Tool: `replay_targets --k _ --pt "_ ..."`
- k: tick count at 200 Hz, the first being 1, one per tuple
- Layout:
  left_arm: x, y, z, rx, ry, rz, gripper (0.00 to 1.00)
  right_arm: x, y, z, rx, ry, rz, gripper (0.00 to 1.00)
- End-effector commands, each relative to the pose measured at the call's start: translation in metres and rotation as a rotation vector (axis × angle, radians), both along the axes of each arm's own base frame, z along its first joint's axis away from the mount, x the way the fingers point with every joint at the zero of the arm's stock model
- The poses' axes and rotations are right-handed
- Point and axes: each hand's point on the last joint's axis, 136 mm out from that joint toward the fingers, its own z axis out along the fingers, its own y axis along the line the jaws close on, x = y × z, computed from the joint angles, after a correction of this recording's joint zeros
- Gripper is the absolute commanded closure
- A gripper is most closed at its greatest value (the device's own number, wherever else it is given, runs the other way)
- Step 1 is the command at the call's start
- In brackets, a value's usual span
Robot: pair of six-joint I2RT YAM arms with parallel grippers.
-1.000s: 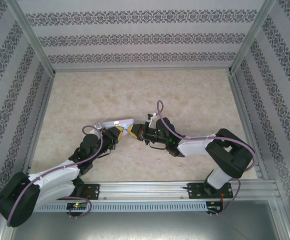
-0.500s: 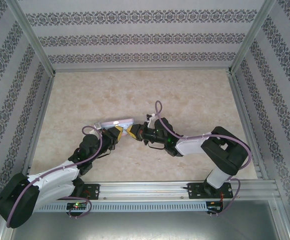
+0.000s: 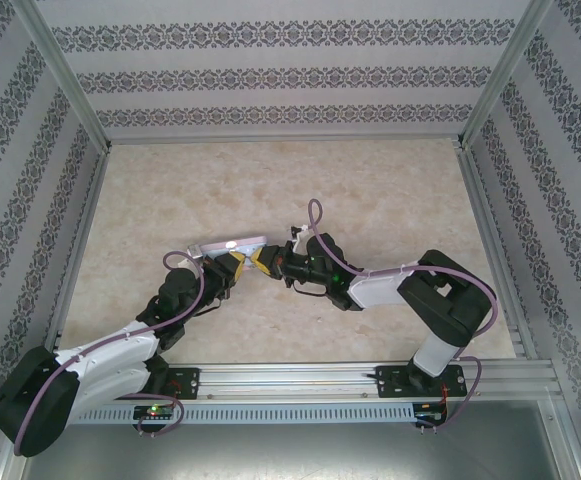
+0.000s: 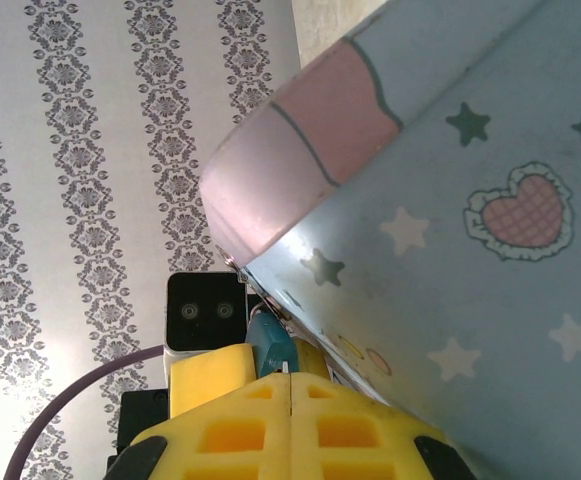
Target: Unlock the padlock with the key
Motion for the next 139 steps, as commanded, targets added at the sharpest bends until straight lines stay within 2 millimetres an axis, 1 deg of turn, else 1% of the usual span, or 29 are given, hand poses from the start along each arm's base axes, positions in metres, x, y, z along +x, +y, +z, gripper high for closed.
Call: replay_targets --k 1,30,60,94,139 --pt "0.002 -0.002 0.022 -0.038 -0.068 -0.008 1.00 -0.003 0.012 0.017 0.050 -0.036 0.028 1.00" --pt "0.003 -0.003 0.023 -0.039 -0.071 -0.008 1.00 -0.005 0.017 0.016 0.052 -0.033 0.038 1.00" --pt "0.004 -0.004 0.025 -0.041 -0.078 -0.014 1.00 -0.005 0.017 0.013 0.054 -0.024 0.036 1.00" --pt "0.003 -0.007 0.026 -0.044 -0.081 -0.029 1.00 -0.004 0.014 0.009 0.048 -0.018 0.027 1.00" --pt "-0.005 -0.016 0.035 -0.066 -0.122 -0.103 1.00 0.004 0.004 0.001 0.033 -0.013 0.014 1.00"
